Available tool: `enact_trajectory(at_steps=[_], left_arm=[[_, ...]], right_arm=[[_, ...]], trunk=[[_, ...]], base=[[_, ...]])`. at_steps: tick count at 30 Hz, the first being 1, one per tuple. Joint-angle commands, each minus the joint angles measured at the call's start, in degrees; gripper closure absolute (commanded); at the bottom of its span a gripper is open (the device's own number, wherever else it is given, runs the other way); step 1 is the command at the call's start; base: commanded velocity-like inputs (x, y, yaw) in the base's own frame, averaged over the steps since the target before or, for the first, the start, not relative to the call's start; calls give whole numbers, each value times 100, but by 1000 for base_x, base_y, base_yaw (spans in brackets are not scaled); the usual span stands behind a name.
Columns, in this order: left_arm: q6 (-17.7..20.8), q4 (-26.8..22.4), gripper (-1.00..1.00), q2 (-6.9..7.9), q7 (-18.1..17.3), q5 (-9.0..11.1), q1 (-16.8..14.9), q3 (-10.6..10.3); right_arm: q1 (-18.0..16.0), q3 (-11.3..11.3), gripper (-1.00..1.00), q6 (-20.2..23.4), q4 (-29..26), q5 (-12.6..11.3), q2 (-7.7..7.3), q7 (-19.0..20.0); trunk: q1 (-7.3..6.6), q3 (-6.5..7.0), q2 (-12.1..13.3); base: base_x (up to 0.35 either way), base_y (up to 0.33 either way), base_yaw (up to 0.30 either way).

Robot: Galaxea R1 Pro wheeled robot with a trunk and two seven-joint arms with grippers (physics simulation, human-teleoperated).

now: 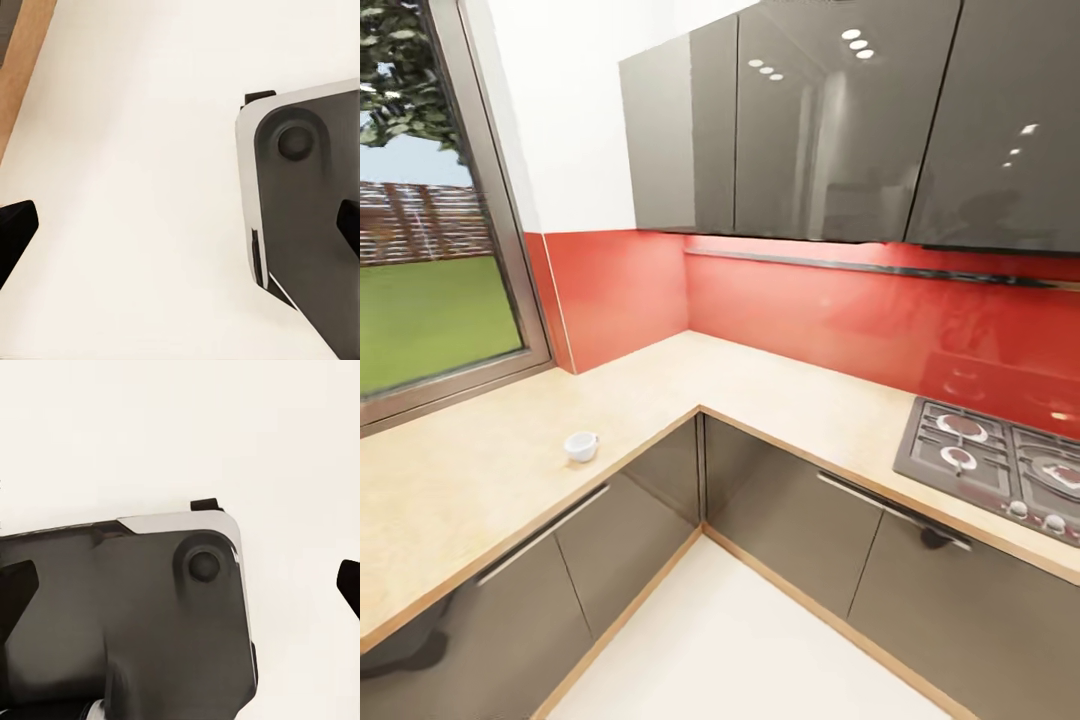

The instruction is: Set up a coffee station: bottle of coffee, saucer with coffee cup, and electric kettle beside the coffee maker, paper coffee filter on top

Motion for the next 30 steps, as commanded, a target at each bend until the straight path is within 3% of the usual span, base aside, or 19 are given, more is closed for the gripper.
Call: enact_trajectory(at_steps=[1, 8, 30], left_arm=[[-18, 12, -100, -15, 13, -53, -7, 45], [-25, -2, -100, -101, 13, -55, -7, 36], [-22, 3, -100, -126, 13, -57, -13, 45]], right_arm=[[-4, -45, -100, -22, 5, 18, -1, 18], [-4, -46, -100, -22, 5, 19, -8, 0], [-4, -39, -100, -27, 13, 22, -8, -12]], trunk=[[3, -6, -12], [3, 41, -12], [3, 188, -12]], base=[[0, 0, 213], [0, 0, 209], [0, 0, 204]])
